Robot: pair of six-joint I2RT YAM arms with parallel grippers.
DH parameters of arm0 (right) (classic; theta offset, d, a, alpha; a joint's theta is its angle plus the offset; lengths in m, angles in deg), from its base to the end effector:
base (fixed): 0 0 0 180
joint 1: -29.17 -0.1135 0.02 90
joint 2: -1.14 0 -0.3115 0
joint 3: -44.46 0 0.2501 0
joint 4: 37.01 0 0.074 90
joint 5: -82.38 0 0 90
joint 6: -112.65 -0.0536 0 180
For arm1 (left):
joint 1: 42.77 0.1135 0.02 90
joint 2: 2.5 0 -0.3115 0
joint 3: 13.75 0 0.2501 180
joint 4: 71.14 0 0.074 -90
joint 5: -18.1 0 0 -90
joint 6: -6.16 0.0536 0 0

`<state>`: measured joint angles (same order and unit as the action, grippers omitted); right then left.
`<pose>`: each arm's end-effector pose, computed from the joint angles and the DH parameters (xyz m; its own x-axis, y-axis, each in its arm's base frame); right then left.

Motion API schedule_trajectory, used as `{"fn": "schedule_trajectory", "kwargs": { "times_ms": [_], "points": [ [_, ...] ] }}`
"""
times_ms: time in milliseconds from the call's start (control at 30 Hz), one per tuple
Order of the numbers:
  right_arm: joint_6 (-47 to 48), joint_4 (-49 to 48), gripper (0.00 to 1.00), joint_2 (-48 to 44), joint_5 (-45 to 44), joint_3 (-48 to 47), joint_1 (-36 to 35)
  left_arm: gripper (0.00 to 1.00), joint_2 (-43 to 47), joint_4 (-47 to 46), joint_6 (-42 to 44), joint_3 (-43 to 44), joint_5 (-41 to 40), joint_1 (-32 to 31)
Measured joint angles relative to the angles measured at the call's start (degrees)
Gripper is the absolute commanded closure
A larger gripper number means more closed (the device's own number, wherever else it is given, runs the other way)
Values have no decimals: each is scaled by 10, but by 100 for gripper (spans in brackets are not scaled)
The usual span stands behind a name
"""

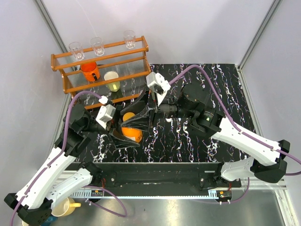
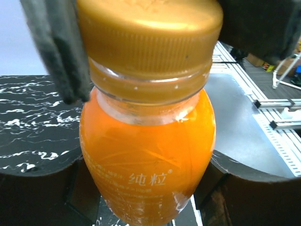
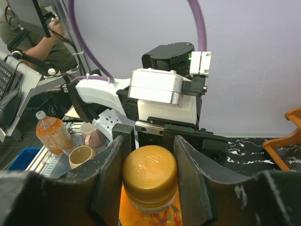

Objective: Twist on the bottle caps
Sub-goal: Screw the bottle cap onto the plastic bottle.

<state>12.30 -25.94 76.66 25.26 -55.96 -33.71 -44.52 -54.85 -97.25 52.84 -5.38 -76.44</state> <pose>0.1038 0.2665 0.5489 -0.0703 0.1938 -0.9785 -0.9913 -0.1232 0.0468 0.0646 -0.1021 0.4397 -0.1098 -0.0379 -0.9932 0.9774 -0.1854 -0.1010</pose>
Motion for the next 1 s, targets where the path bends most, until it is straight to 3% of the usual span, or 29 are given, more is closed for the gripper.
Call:
{"fn": "schedule_trajectory", "kwargs": {
  "times_ms": [367,533,567,633,667,700,800,1000],
  "points": [
    [-11,16,79,0,-69,0,0,84,3,55,61,9,-76,4],
    [-12,23,69,-2,-90,0,0,84,4,57,65,9,-94,5],
    [-12,25,54,-3,-97,0,0,84,4,57,66,9,-97,5],
    [-9,29,38,-5,-105,0,0,83,3,57,66,9,-104,5],
    [-7,32,25,-6,-111,0,0,83,3,58,66,9,-106,5],
    [-3,39,19,-9,-120,0,-1,83,3,59,66,9,-107,6],
    [15,55,11,-22,-138,1,1,82,3,50,52,7,-80,9],
    [57,72,9,-74,-122,2,2,82,7,-16,-13,-18,22,10]
  ]
}}
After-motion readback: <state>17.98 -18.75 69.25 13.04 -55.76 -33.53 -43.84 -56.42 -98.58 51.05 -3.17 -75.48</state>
